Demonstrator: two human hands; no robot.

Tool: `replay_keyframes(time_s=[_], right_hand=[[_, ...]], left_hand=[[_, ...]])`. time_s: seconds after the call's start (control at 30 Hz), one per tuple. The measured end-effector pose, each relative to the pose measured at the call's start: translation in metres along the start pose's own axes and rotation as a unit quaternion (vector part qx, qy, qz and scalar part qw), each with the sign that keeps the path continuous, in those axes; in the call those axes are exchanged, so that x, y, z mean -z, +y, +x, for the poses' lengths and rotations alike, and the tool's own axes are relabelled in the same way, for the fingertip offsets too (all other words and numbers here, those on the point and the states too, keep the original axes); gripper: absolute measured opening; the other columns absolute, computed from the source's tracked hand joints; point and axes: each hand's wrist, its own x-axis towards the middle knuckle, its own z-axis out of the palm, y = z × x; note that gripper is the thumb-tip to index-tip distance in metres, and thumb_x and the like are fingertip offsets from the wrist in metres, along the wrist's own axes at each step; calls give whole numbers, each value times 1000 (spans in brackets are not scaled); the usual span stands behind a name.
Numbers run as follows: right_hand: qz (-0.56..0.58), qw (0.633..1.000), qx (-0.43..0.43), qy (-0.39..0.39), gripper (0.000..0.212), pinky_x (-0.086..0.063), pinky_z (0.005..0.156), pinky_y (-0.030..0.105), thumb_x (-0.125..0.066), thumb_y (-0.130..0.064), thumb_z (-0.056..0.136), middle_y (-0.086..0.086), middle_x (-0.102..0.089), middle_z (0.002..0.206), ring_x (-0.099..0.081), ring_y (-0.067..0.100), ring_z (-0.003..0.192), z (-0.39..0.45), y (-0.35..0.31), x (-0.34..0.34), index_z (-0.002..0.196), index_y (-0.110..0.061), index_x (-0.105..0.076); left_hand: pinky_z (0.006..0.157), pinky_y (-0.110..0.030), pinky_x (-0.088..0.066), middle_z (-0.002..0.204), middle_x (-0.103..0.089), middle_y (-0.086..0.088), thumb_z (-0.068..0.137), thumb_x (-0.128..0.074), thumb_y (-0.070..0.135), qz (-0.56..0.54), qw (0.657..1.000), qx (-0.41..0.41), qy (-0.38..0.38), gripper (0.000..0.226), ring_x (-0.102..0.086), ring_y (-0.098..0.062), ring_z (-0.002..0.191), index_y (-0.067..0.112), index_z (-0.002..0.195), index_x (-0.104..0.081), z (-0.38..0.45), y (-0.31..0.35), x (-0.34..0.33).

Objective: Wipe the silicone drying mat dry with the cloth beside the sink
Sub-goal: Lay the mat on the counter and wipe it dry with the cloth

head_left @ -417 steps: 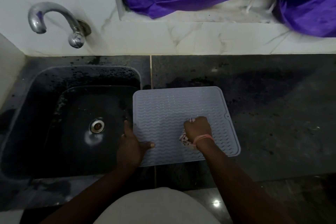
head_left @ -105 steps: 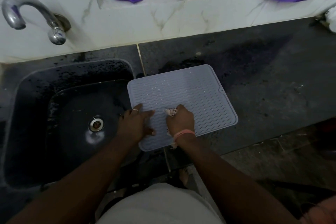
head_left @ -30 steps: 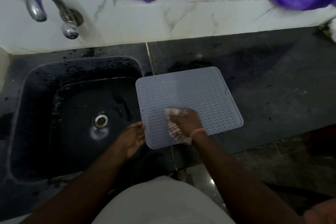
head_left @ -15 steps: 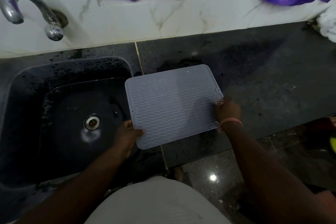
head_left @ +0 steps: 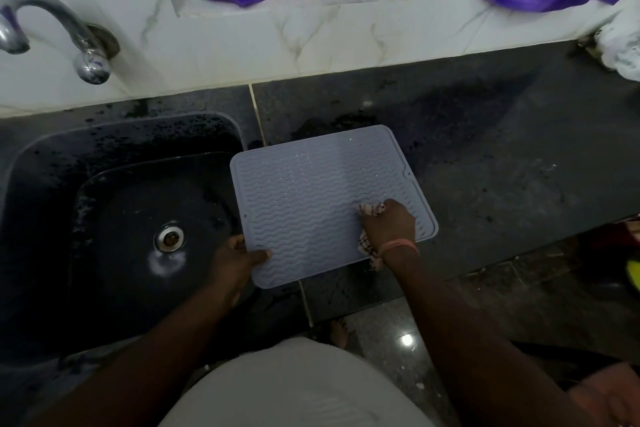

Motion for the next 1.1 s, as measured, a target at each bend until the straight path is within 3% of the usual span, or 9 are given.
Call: replay_keyframes(time_s=[0.1, 0.33, 0.53, 0.67, 0.73, 0.87, 1.1], right_hand=[[31, 999, 8, -26, 30, -43, 76, 19, -75, -30, 83, 7, -71, 100, -66, 20, 93, -16, -8, -18, 98, -5, -67], [66, 997, 27, -38, 28, -39, 71, 12, -76, -31, 84, 5, -72, 101, -56, 7, 83, -43, -21, -43, 96, -7, -68], [62, 996, 26, -66, 29, -40, 74, 14, -76, -32, 82, 2, -69, 98, -57, 8, 84, -54, -31, -56, 98, -9, -69], [77, 993, 36, -80, 22, -43, 68, 14, -75, -25, 81, -3, -65, 91, -60, 9, 83, -71, -40, -72, 96, -10, -67], [106, 990, 24, -92, 22, -47, 74, 17, -76, -26, 79, -4, -66, 90, -64, 12, 87, -76, -43, -80, 94, -12, -67], [103, 988, 36, -106, 23, -47, 74, 17, -77, -26, 79, -5, -67, 89, -63, 10, 83, -88, -53, -94, 96, -12, -68], [98, 983, 32, -150, 21, -48, 67, 18, -76, -27, 78, -6, -66, 83, -64, 11, 79, -102, -65, -114, 92, -14, -69]], left_hand=[[94, -54, -55, 118, -71, -18, 74, -81, -6, -2, 1000, 9, 4, 52, -69, -36, 106, -2, 123, -62, 0, 0, 0], [84, -42, -60, 113, -71, -16, 77, -80, -4, 10, 1000, 2, 12, 39, -70, -31, 101, 0, 113, -65, -3, 1, 0], [89, -49, -58, 113, -71, -18, 79, -78, -6, 7, 1000, 1, 15, 37, -70, -34, 102, -2, 113, -65, -7, 1, -2], [86, -44, -60, 115, -72, -17, 88, -71, -1, 4, 1000, 18, 20, 27, -71, -31, 101, 2, 114, -66, -5, -2, 2], [85, -41, -60, 116, -72, -17, 96, -61, 4, 2, 999, 39, 19, 19, -70, -31, 103, 4, 115, -66, -5, -2, 4], [74, -35, -61, 111, -73, -17, 98, -49, -4, -6, 998, 64, -12, 25, -71, -31, 101, 2, 118, -64, -7, 4, 9], [76, -34, -61, 108, -74, -17, 98, -48, -5, -1, 997, 72, -20, 27, -72, -30, 99, 1, 118, -66, -8, 5, 9]])
